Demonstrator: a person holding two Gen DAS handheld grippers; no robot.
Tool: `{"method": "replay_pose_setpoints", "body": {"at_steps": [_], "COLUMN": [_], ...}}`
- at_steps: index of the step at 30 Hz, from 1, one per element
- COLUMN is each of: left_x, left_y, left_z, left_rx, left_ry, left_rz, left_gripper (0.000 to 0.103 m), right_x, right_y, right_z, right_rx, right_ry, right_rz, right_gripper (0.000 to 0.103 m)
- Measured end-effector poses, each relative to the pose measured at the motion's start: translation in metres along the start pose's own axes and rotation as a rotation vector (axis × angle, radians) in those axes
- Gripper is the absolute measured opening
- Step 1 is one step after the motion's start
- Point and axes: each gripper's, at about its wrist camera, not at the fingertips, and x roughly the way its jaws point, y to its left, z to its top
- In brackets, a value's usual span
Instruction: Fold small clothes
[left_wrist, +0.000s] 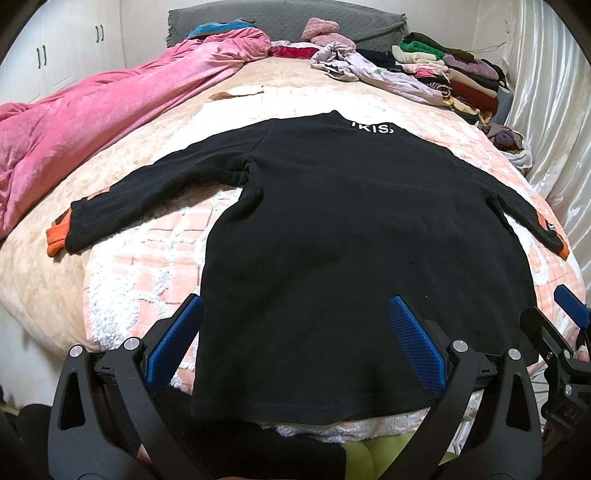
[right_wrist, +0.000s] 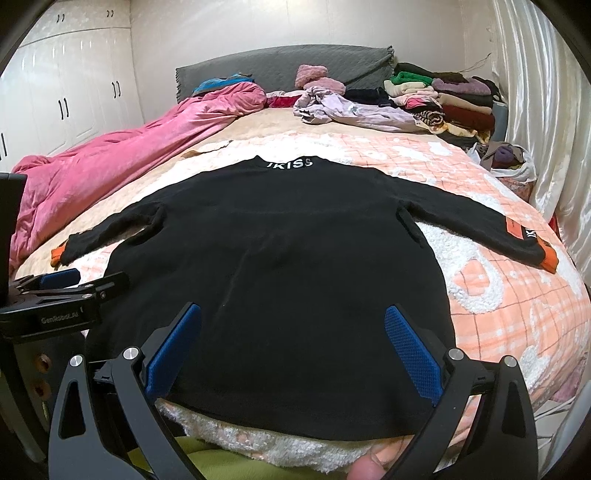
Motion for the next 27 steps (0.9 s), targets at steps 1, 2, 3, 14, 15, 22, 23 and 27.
{"method": "replay_pose_setpoints", "body": {"at_steps": [1,2,3,14,15,22,23,27], "left_x": [0.000,0.000,0.001,0.010,0.011,0.022,0.023,0.030], "left_y": [0.000,0.000,0.000,-0.006,-0.008,-0.024,-0.026,-0.036], "left_z": [0.000,0.001,0.002,0.023,0.026,0.046,0.049,0.062], "left_rx": [0.000,-0.002,-0.004,-0.002,-0.002,0.028,0.032,0.053], "left_ry": [0.000,0.000,0.000,-0.007,-0.008,-0.009,-0.009,-0.016], "left_rz": [0.001,0.001,0.000,0.004,0.004,-0.008,-0.013,-0.018], "left_gripper": [0.094,0.094,0.094,0.094,0.094,0.094,0.094,0.094], "right_x": [0.001,0.001,0.002,0.011,0.012,0.022,0.023,0.028], "right_y": [-0.001,-0.003,-0.005,-0.021,-0.023,-0.044,-0.047,-0.061], "right_z": [0.001,0.002,0.002,0.016,0.018,0.034,0.035,0.042], "right_rx": [0.004,0.009,0.012,0.022,0.025,0.038,0.040,0.057], "right_ry": [-0.001,-0.002,-0.004,-0.033,-0.035,-0.053,-0.055,-0.062], "right_rz": [-0.004,-0.005,-0.006,-0.027,-0.029,-0.066,-0.071,-0.090], "right_gripper": [0.099,0.099,0.099,0.099,0.099,0.099,0.099,0.099]}}
